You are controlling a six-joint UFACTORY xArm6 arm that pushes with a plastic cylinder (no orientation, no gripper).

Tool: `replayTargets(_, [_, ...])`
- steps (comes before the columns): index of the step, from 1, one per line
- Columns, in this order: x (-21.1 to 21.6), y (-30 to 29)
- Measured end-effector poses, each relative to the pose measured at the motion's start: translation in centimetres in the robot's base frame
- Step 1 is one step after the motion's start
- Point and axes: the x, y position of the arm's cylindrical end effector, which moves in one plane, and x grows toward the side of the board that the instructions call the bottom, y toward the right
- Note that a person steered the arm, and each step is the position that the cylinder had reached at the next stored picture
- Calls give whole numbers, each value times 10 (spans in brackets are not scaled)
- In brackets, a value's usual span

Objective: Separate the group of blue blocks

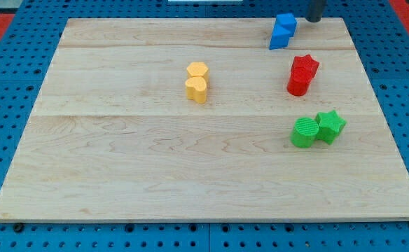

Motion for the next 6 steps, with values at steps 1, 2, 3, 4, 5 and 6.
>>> replayTargets(1, [1, -30])
replayTargets(2, [16, -60])
replayTargets(3, [36, -99])
replayTargets(4, [59, -95])
replayTargets(5, [88, -104])
replayTargets(6, [94, -105])
